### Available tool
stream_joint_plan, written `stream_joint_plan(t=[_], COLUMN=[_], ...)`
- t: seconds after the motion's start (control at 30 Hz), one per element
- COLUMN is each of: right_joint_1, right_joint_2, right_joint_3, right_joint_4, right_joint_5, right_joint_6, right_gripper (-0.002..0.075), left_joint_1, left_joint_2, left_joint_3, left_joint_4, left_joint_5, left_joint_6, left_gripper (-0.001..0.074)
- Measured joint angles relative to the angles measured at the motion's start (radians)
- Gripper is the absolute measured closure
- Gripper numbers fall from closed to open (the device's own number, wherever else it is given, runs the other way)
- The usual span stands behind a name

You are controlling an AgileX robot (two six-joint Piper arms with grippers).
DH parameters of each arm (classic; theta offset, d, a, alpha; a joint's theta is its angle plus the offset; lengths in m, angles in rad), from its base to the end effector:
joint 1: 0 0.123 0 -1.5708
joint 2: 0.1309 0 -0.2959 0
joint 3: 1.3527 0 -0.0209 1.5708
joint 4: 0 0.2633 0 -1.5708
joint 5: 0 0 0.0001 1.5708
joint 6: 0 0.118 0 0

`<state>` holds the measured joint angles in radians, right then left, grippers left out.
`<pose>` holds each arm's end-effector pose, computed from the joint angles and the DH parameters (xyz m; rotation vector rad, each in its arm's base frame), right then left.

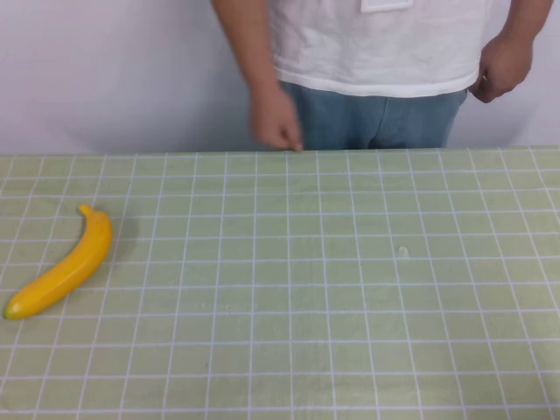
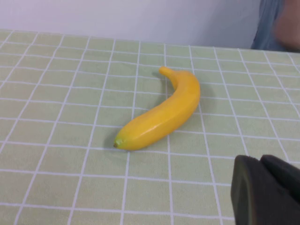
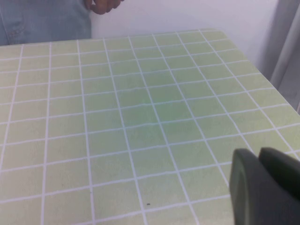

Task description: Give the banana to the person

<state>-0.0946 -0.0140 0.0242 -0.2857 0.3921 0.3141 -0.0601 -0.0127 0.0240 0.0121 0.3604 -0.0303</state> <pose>0.0775 -0.0201 0.1638 0.2085 1.8602 -0.1324 0.0802 -0.0043 0.1655 0.0352 1.8552 -0.0510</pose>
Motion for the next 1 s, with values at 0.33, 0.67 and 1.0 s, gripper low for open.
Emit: stream_joint_plan(t=[0.33, 0.67, 1.0], right_joint_1=[0.0, 0.0, 0.0], right_joint_2=[0.0, 0.0, 0.0], right_joint_3=[0.0, 0.0, 0.0], right_joint_4=[0.0, 0.0, 0.0], right_joint_5=[0.0, 0.0, 0.0], right_joint_6=[0.0, 0.0, 0.0], right_gripper=[0.0736, 0.0736, 0.0736], left_joint_1=[0.0, 0.0, 0.0], left_joint_2=[0.0, 0.0, 0.0], left_joint_3=[0.0, 0.0, 0.002], left_joint_4=[0.0, 0.0, 0.0], left_joint_5=[0.0, 0.0, -0.047], left_joint_6=[0.0, 0.0, -0.041], left_gripper=[0.0738, 0.0738, 0.0738])
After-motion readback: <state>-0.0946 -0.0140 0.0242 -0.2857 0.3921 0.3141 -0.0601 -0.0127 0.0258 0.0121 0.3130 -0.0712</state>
